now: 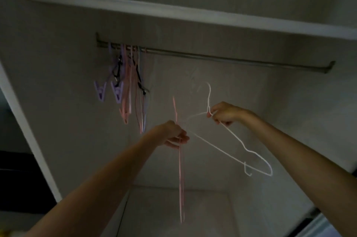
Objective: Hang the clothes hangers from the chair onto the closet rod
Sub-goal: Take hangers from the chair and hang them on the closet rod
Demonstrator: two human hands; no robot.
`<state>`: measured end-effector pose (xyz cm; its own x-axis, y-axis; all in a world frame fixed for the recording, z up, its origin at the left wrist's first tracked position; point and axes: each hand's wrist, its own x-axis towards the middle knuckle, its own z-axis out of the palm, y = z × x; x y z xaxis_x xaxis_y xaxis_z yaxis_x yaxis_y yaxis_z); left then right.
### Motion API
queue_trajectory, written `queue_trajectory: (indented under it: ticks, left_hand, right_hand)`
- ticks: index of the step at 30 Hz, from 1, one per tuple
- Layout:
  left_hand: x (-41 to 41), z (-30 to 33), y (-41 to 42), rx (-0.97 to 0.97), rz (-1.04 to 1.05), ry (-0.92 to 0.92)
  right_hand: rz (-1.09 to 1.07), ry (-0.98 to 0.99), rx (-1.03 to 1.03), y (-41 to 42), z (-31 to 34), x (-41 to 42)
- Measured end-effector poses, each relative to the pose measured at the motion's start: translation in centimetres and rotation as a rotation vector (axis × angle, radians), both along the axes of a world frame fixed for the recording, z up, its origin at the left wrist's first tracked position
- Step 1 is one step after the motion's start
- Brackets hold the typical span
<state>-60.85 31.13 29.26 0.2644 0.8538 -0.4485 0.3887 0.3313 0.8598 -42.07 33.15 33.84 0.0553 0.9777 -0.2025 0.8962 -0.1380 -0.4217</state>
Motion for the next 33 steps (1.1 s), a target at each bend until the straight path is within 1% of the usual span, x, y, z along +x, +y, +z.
queue_trajectory:
  ticks: [2,3,5,6,8,13,19,21,23,24,25,28,33]
  left_hand:
    - [-0.6,0.9,1.3,0.055,0.016,-0.003]
    - [-0.9,1.2,1.8,0.067,0.029,-0.009]
    - [-1.6,1.7,2.9,0.083,0.06,-0.033]
    - [-1.9,1.8,3.4,0.091,0.071,-0.039]
    - [-2.6,2.0,4.3,0.093,0.083,-0.049]
    - [-3.9,2.0,6.0,0.067,0.089,-0.025]
    - [-5.1,2.1,5.7,0.019,0.069,-0.01]
    - [-5.6,2.2,5.3,0.012,0.058,-0.023]
    - [-6.2,2.4,4.8,0.008,0.031,-0.033]
    - [-6.5,2.5,4.7,0.008,0.015,-0.031]
    - [-6.7,2.7,4.5,0.007,0.001,-0.025]
    - [-7.6,3.5,4.3,0.006,-0.018,-0.015]
    - [-9.1,4.1,3.5,0.009,-0.04,0.003]
  right_hand:
    - [-0.027,-0.114,0.233,2.1,1.9,-0.8]
    - [-0.049,-0.128,0.331,3.2,2.6,-1.4]
    - [-0.085,-0.089,0.464,5.4,4.0,-3.0]
    - [-0.098,-0.08,0.494,6.6,4.5,-3.9]
    - [-0.104,-0.085,0.499,8.8,5.2,-5.8]
    - [-0.103,-0.126,0.347,12.1,4.3,-9.5]
    - [-0.04,-0.044,0.253,13.3,2.3,-11.0]
    - [-0.01,-0.09,0.305,12.9,3.0,-10.5]
    - [-0.017,-0.134,0.493,12.5,4.6,-9.6]
    - [-0.015,-0.113,0.566,12.4,5.5,-9.3]
    - [-0.006,-0.081,0.584,12.5,6.3,-9.1]
    - [0.019,-0.027,0.49,12.6,7.1,-10.6]
    - [0.069,0.062,0.454,12.4,6.2,-15.6]
